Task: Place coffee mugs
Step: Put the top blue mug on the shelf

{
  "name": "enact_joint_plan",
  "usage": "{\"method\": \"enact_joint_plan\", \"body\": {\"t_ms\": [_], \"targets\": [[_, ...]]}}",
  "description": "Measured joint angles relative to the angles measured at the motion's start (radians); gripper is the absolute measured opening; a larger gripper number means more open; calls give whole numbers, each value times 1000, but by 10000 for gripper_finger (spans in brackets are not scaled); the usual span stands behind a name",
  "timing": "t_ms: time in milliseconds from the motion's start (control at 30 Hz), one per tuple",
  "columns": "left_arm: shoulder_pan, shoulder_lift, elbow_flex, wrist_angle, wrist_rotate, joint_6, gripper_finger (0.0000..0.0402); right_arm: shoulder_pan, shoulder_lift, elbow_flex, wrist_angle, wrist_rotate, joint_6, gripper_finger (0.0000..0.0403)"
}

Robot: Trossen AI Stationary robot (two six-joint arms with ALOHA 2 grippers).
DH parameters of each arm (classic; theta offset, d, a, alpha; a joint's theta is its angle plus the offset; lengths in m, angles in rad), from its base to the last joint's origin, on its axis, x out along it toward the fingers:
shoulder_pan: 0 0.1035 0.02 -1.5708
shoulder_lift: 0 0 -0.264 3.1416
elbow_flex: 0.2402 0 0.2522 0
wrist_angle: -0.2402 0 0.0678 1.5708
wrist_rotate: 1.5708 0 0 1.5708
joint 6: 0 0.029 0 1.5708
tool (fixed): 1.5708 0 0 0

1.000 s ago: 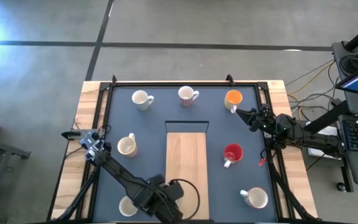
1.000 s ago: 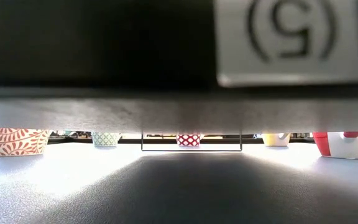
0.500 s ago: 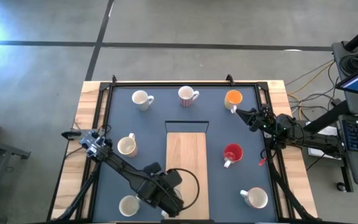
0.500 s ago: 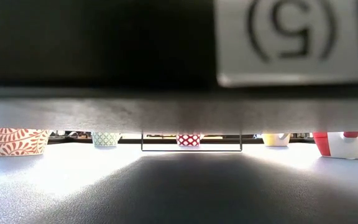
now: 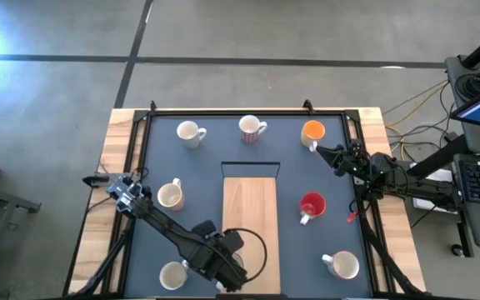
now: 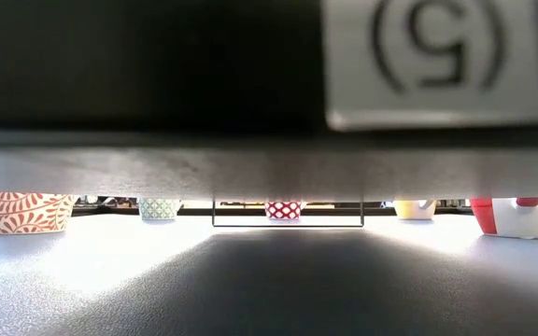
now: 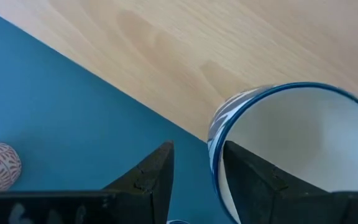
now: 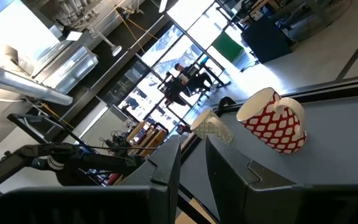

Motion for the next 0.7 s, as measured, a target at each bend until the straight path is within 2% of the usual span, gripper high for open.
{"method": "enact_joint_plan", "body": {"t_ms": [167,500,700], "targets": [[0,0,-30,43,1,10,104,0,0,0,0,0,0,66],[-1,2,-60,149,16,10,20,0,0,0,0,0,0,66],[-2,2,-60,194,23,11,16,0,0,0,0,0,0,66]]}}
